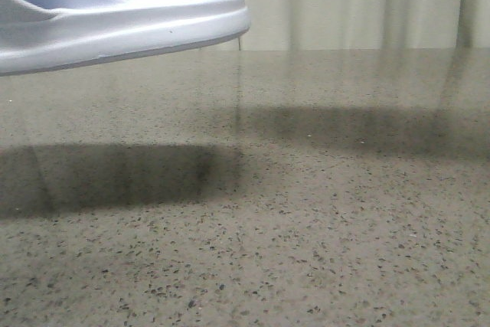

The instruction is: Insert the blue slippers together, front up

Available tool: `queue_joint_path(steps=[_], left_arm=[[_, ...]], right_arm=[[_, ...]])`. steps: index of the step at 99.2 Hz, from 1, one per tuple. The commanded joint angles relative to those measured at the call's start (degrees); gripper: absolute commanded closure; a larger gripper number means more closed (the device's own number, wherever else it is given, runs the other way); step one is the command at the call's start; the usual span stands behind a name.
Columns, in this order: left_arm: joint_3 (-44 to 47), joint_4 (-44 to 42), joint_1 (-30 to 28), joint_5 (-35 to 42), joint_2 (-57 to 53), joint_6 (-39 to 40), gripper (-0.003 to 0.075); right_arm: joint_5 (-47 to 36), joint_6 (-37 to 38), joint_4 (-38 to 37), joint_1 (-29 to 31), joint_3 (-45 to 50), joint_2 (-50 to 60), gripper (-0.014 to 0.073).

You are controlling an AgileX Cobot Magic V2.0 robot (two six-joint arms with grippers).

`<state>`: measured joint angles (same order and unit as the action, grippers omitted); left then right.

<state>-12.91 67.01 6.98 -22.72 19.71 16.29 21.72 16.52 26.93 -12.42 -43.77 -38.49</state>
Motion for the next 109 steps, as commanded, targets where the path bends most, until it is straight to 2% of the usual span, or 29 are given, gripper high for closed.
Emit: queue_joint_path(steps=[1,14,32,43,65,109], left_arm=[[-1.97,1.65,0.53,0.80,0.23,-0.02,0.0704],[-1.97,1.65,0.53,-0.38,0.23,-0.12,0.0704],[-1.97,2.36,0.53,-2.61,0.23,-0.12,0.0704],[-1.97,3.33,0.53,-3.46,0.23,-0.70,0.0704],[-1.97,13.15,0.53,-4.38,0.23,-10.53,0.0704],[-1.97,18.38,0.53,-7.04,0.23,-11.93,0.0704]], right_arm=[[1.23,-0.33,1.94,0.14,-2.15,1.81,0.0701],[7.20,-1.26,5.79,0.14,-2.15,2.70,0.0701],[11.07,-12.03,16.05,0.14,-2.04,2.70,0.0701],[11.45,-12.36,16.16,0.14,-1.82,2.08,0.0701],[14.30,-13.75,16.16,0.14,-1.42,-1.06,0.0701],[11.58,-15.51,16.92,0.05,-0.26,-4.26,0.0701]])
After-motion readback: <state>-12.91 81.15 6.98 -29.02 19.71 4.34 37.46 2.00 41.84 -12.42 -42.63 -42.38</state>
